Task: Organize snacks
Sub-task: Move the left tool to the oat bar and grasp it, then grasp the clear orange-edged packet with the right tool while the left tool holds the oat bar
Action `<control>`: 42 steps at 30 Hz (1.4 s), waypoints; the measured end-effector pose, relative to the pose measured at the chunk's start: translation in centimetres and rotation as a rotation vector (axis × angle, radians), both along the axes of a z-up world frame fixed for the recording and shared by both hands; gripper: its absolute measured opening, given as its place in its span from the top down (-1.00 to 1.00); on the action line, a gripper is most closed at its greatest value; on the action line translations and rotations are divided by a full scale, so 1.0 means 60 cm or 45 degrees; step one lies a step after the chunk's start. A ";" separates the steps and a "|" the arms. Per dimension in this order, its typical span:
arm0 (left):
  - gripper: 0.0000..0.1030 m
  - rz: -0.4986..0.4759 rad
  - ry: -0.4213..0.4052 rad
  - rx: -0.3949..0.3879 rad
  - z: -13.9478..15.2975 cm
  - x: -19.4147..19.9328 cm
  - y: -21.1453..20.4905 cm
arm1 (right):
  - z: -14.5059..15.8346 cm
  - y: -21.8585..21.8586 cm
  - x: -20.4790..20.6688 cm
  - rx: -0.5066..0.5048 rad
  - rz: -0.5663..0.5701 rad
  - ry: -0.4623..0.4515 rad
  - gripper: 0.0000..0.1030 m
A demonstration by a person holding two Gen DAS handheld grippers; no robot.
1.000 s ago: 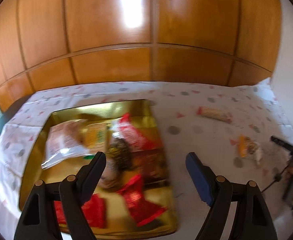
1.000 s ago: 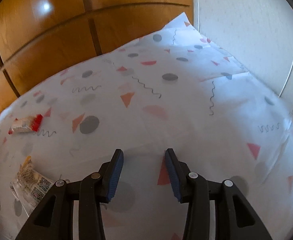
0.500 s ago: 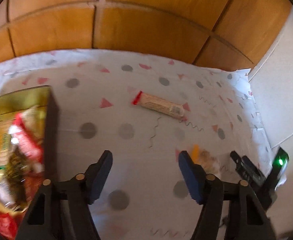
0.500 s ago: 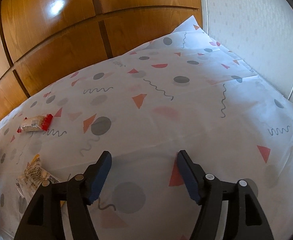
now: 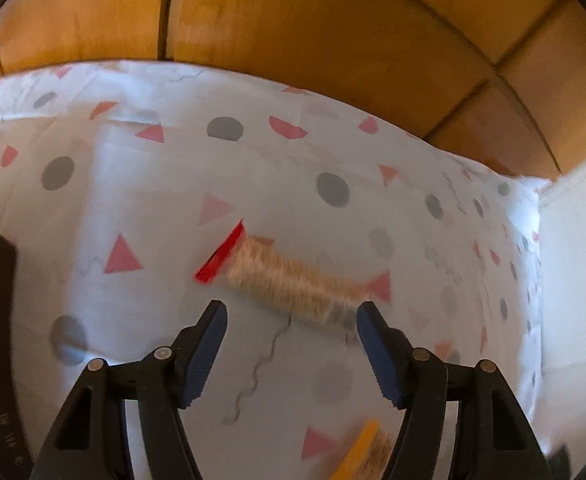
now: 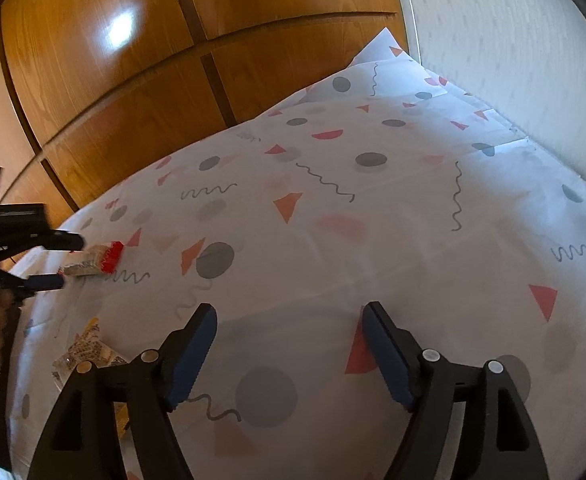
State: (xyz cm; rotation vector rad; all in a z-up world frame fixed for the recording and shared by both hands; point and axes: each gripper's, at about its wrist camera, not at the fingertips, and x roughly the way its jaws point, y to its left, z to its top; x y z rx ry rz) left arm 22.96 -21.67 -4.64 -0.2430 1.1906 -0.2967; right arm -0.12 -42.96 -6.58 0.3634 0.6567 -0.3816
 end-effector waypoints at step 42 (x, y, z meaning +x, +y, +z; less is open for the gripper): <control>0.42 -0.498 -0.551 0.269 -0.048 -0.322 0.096 | 0.069 0.093 0.025 -0.004 0.589 0.125 -0.44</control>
